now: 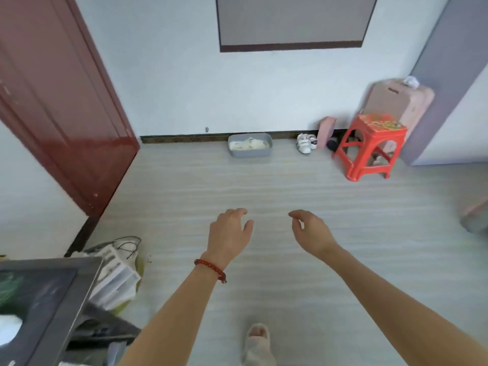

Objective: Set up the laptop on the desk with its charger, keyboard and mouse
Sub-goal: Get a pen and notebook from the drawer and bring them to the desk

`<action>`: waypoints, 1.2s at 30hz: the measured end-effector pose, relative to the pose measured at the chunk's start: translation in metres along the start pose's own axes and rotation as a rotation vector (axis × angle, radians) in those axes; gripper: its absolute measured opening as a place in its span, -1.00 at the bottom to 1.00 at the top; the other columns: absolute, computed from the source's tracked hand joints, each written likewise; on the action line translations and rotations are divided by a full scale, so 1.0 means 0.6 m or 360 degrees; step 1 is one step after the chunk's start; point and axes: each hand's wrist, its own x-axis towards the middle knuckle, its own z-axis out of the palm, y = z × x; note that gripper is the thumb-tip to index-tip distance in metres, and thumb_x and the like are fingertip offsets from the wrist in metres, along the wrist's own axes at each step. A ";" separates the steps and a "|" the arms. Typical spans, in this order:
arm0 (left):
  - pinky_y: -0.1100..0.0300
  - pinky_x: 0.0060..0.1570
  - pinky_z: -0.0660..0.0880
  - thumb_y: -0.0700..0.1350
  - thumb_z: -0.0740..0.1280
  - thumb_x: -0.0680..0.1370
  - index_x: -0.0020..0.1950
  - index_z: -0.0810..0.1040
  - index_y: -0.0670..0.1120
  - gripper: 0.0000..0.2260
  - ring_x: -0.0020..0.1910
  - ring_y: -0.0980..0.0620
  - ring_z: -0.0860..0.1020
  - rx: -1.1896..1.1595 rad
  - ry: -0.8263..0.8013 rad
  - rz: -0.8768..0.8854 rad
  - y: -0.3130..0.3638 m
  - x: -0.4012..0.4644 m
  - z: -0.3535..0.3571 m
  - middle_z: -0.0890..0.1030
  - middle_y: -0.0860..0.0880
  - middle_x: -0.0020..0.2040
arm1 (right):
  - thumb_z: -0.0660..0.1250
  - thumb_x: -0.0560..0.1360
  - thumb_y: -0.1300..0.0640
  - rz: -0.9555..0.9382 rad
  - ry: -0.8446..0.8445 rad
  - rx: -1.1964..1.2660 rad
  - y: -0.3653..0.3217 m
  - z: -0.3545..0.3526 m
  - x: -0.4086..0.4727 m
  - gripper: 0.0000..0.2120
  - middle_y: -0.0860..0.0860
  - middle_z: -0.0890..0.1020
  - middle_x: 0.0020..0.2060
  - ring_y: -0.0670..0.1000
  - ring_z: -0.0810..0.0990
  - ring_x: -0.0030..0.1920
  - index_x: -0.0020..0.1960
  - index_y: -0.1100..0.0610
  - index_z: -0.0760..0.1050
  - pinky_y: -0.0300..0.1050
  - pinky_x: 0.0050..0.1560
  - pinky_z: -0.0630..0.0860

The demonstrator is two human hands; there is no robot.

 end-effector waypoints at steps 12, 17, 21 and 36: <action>0.00 0.21 0.40 -0.01 0.19 0.57 0.29 0.43 -0.10 -0.67 0.24 -0.09 0.45 -0.0096 -0.0362 0.0594 0.459 0.600 0.245 0.51 -0.11 0.25 | 0.11 0.56 0.18 0.0653 0.0490 0.0129 0.375 -0.370 0.378 -0.69 0.09 0.54 0.22 0.10 0.49 0.23 0.28 0.13 0.42 -0.01 0.27 0.39; 0.01 0.23 0.39 -0.04 0.20 0.56 0.29 0.42 -0.11 -0.67 0.25 -0.06 0.45 -0.0144 -0.0624 0.0927 0.731 0.775 0.425 0.50 -0.10 0.26 | 0.11 0.56 0.18 0.0962 0.0754 0.0114 0.616 -0.557 0.477 -0.69 0.08 0.55 0.22 0.11 0.48 0.24 0.25 0.12 0.45 0.01 0.28 0.38; 0.03 0.23 0.40 -0.05 0.21 0.56 0.30 0.42 -0.12 -0.67 0.26 -0.05 0.44 -0.0183 -0.0734 0.1064 0.934 0.899 0.573 0.49 -0.11 0.27 | 0.12 0.55 0.19 0.1153 0.0876 0.0111 0.809 -0.702 0.562 -0.68 0.10 0.56 0.21 0.14 0.50 0.22 0.25 0.12 0.46 -0.05 0.23 0.41; 0.17 0.15 0.40 -0.07 0.26 0.54 0.21 0.49 -0.12 -0.72 0.14 -0.06 0.53 -0.0177 -0.0745 0.1065 1.393 1.428 0.887 0.56 -0.10 0.18 | 0.10 0.53 0.18 0.1259 0.0747 0.0181 1.291 -1.082 1.027 -0.66 0.09 0.55 0.23 0.14 0.50 0.23 0.27 0.10 0.45 -0.06 0.23 0.40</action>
